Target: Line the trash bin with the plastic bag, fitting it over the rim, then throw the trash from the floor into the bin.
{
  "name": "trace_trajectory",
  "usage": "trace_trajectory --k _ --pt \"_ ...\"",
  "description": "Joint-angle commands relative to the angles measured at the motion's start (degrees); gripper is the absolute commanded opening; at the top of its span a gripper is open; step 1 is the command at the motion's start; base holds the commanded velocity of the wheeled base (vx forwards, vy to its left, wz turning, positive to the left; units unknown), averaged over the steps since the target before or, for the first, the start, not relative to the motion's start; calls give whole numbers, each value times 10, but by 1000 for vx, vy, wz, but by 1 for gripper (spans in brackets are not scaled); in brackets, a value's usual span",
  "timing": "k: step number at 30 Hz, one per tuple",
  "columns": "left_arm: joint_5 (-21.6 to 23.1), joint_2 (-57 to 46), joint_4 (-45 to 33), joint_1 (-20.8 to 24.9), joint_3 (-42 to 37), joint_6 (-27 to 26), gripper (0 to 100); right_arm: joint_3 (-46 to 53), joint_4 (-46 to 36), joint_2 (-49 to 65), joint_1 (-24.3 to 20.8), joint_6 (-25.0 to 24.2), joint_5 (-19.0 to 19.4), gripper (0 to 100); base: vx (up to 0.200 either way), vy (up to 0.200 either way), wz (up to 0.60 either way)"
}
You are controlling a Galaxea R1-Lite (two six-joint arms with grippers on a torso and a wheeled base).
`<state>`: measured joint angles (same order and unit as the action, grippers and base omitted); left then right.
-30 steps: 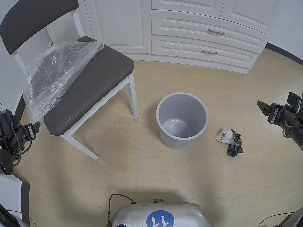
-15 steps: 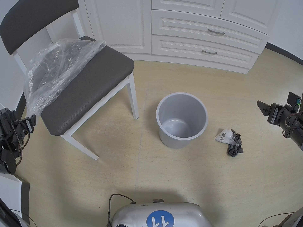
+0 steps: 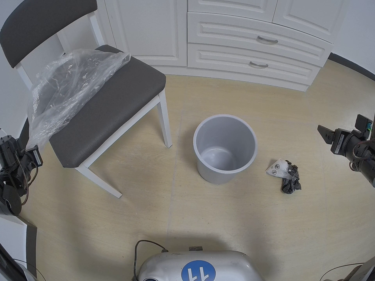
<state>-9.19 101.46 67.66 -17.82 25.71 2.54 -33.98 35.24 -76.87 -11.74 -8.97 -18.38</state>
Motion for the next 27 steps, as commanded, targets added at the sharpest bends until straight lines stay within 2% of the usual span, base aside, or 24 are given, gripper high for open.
trace_trajectory --k 1,14,18,19,22,24,25,27 --pt "1 0 0 0 0 0 0 0 0 -2 0 0 0 100 0 0 0" --pt "7 -1 47 0 -11 0 0 11 43 1 -4 5 -1 100 0 0 0" --pt "14 -7 67 1 -20 0 0 6 46 5 -43 13 -2 100 0 0 0" --pt "26 -8 78 4 -26 0 0 -12 45 0 -72 19 -2 100 0 0 0" --pt "42 -13 98 8 -40 0 0 -58 45 -31 -109 32 -12 100 0 0 0" --pt "46 -13 103 8 -42 0 0 -64 46 -41 -114 30 -23 100 0 0 0" --pt "52 -13 110 8 -44 1 0 -55 55 -57 -115 14 -45 100 0 0 0" --pt "53 -13 113 8 -44 0 0 -49 63 -67 -111 4 -46 100 0 0 0"
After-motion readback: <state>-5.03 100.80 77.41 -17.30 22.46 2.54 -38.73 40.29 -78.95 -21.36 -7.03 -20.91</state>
